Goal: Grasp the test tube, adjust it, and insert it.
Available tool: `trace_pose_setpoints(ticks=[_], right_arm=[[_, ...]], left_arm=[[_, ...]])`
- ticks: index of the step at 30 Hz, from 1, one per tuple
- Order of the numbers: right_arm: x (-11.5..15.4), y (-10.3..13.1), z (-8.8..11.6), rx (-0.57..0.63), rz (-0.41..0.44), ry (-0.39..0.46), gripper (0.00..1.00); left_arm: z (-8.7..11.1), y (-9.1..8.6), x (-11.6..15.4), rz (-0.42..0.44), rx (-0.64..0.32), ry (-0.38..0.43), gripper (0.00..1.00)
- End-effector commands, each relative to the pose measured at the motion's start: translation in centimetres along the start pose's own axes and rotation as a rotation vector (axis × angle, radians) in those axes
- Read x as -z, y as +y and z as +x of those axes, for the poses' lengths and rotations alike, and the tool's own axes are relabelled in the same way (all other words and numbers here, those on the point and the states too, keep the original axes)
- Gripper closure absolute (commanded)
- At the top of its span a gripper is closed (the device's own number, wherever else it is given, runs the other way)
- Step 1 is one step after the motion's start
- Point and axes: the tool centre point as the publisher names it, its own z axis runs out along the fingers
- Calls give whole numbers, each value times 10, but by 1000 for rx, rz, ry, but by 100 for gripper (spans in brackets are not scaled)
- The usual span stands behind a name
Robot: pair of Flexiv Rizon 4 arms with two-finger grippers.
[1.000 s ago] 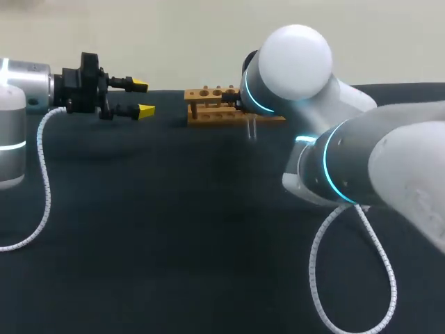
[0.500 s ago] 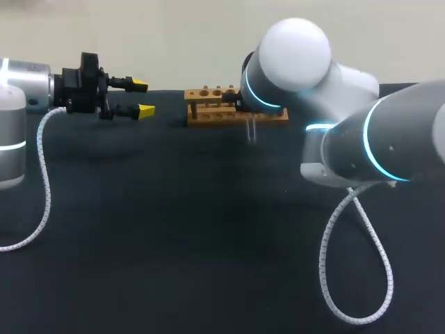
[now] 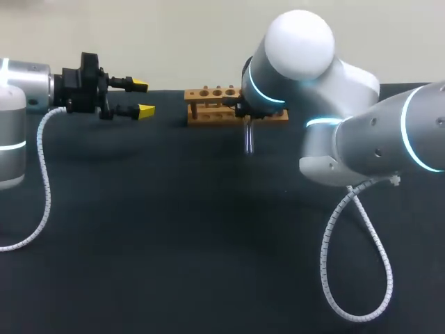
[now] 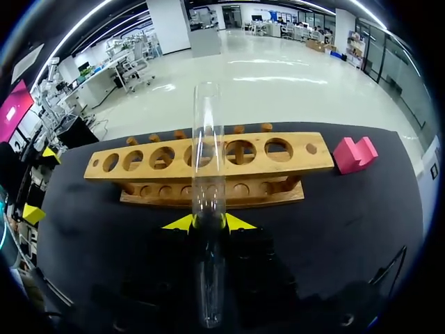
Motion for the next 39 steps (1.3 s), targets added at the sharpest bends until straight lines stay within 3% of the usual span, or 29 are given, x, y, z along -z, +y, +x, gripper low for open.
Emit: trace_pose_setpoints(ticks=[1,23,30,39], right_arm=[[-4,-1,-3,4,-4,39,100],[0,1,4,-5,2,54,100],[25,0,3,-28,42,-9,100],[79,-7,-1,-93,87,-136,100]], left_arm=[[1,-2,1,-4,-4,-5,0],[1,-2,1,-4,-4,-5,0],[1,-2,1,-4,-4,-5,0],[1,-2,1,-4,-4,-5,0]])
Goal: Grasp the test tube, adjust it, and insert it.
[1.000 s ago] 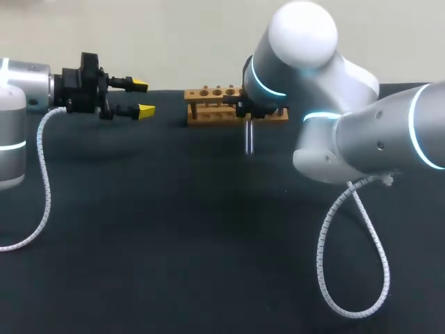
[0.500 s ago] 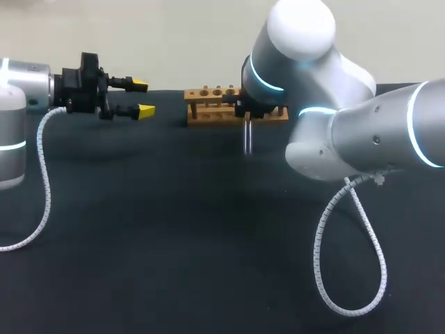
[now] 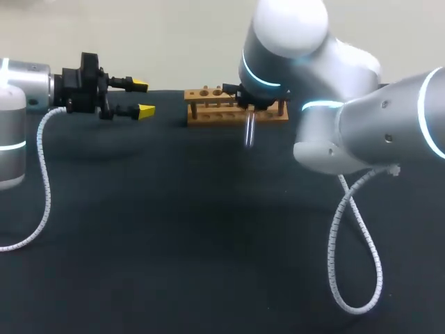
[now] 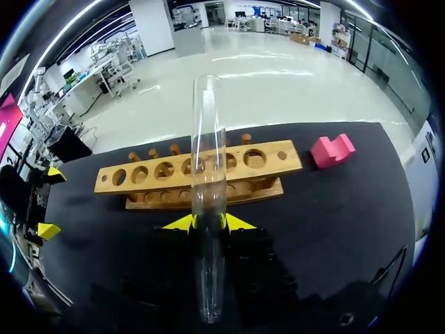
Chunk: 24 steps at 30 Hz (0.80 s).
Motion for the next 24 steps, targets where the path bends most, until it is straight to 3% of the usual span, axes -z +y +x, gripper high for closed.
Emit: trace_pose_setpoints(ticks=[1,12,24], right_arm=[[45,-10,10,-15,4,-152,100],[88,-20,3,-24,3,-305,100],[90,-30,3,-31,3,-308,100]], left_arm=[[1,-2,1,-4,-4,-5,0],[1,-2,1,-4,-4,-5,0],[1,-2,1,-4,-4,-5,0]])
